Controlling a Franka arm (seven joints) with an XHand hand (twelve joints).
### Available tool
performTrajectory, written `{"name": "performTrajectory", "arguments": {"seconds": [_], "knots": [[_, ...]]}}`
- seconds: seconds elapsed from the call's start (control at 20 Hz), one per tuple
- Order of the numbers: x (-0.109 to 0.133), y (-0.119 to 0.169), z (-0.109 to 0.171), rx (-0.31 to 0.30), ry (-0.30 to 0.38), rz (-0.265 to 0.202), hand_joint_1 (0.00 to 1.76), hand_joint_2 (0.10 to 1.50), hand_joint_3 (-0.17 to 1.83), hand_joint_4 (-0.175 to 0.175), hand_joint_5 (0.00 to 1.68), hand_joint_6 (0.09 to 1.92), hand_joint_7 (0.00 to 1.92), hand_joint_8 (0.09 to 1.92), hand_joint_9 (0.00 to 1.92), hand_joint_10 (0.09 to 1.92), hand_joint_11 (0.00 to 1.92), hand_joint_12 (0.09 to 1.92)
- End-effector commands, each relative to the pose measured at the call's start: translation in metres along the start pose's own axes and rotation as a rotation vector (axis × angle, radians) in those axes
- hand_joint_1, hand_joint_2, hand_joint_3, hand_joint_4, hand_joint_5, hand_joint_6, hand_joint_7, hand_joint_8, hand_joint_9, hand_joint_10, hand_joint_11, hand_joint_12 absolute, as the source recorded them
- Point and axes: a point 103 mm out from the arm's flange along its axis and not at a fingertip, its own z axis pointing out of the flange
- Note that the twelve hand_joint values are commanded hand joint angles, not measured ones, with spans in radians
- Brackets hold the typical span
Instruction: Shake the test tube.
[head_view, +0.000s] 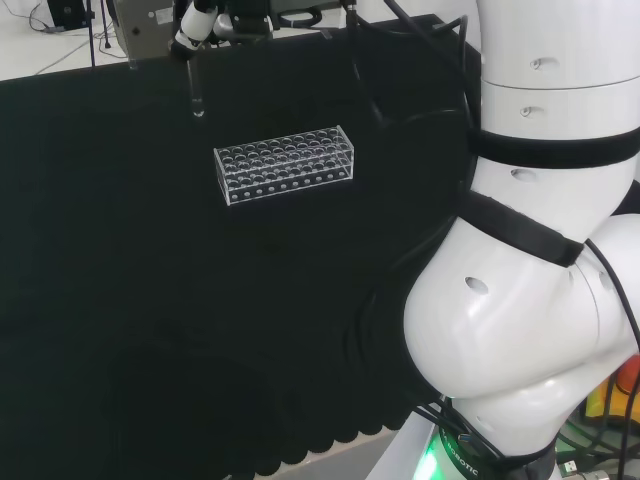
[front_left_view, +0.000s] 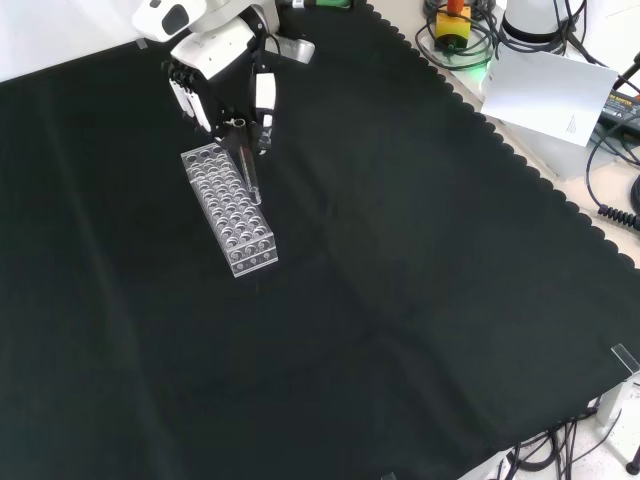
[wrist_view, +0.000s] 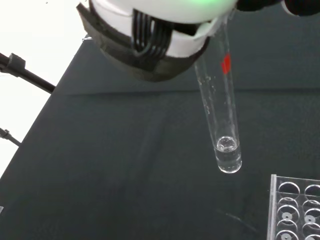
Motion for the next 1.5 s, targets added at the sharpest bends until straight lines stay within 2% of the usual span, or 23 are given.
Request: {"name": "performTrajectory", "arguments": {"seconds": [0.05, 0.25, 0.6, 0.95, 1.05, 1.2, 1.5], "knots": [[-0.014, -0.004, -0.002, -0.001, -0.016, 0.033, 1.23, 0.66, 0.57, -0.175, 1.42, 0.35, 1.86, 0.23, 1.78, 0.20, 1.42, 0.82], [-0.050, -0.016, -0.007, 0.000, -0.043, 0.106, 1.23, 0.66, 0.57, -0.175, 1.42, 0.35, 1.87, 0.23, 1.78, 0.20, 1.42, 0.82], [-0.123, -0.046, -0.020, -0.007, -0.097, 0.267, 1.23, 0.66, 0.57, -0.175, 1.42, 0.35, 1.87, 0.23, 1.78, 0.20, 1.42, 0.82], [-0.174, -0.068, -0.037, -0.033, -0.135, 0.400, 1.23, 0.66, 0.57, -0.175, 1.42, 0.35, 1.87, 0.23, 1.78, 0.19, 1.42, 0.82], [-0.180, -0.070, -0.040, -0.040, -0.134, 0.415, 1.23, 0.66, 0.57, -0.175, 1.42, 0.35, 1.87, 0.23, 1.78, 0.19, 1.42, 0.82], [-0.179, -0.068, -0.040, -0.045, -0.125, 0.411, 1.23, 0.66, 0.57, -0.175, 1.42, 0.35, 1.87, 0.23, 1.78, 0.19, 1.42, 0.82], [-0.148, -0.050, -0.027, -0.049, -0.072, 0.348, 1.23, 0.66, 0.57, -0.175, 1.42, 0.35, 1.87, 0.22, 1.78, 0.19, 1.41, 0.82]]}}
